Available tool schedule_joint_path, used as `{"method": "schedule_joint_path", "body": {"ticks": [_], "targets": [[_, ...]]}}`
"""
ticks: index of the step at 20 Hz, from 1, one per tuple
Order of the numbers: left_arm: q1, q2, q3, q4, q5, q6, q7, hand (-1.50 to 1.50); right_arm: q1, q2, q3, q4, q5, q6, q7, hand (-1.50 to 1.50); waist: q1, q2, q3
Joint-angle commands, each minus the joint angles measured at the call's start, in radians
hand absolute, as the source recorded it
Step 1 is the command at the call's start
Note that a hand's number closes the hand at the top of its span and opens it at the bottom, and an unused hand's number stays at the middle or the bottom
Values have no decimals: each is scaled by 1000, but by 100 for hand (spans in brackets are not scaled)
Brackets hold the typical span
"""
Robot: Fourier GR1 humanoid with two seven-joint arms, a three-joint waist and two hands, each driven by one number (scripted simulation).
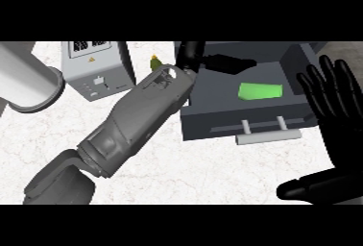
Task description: Pick up the cup, place it into the drawer and close the drawer
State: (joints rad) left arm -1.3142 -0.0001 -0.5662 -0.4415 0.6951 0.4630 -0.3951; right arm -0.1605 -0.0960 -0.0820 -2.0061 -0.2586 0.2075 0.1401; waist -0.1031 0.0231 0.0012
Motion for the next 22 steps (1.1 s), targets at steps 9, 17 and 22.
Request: {"method": "schedule_joint_path", "body": {"ticks": [9,17,22], "targets": [[54,39,106,-163,85,-42,-17,-150,127,-52,-33,-132,-97,74,48,150,95,-29,-1],[286,171,148,-418,110,-13,-3,-150,151,-154,10,-129,83,162,22,150,133,-38,-2],[464,295,138,-664,111,-11,73,-150,172,-179,33,-107,194,183,-3,150,144,-38,-1]]}}
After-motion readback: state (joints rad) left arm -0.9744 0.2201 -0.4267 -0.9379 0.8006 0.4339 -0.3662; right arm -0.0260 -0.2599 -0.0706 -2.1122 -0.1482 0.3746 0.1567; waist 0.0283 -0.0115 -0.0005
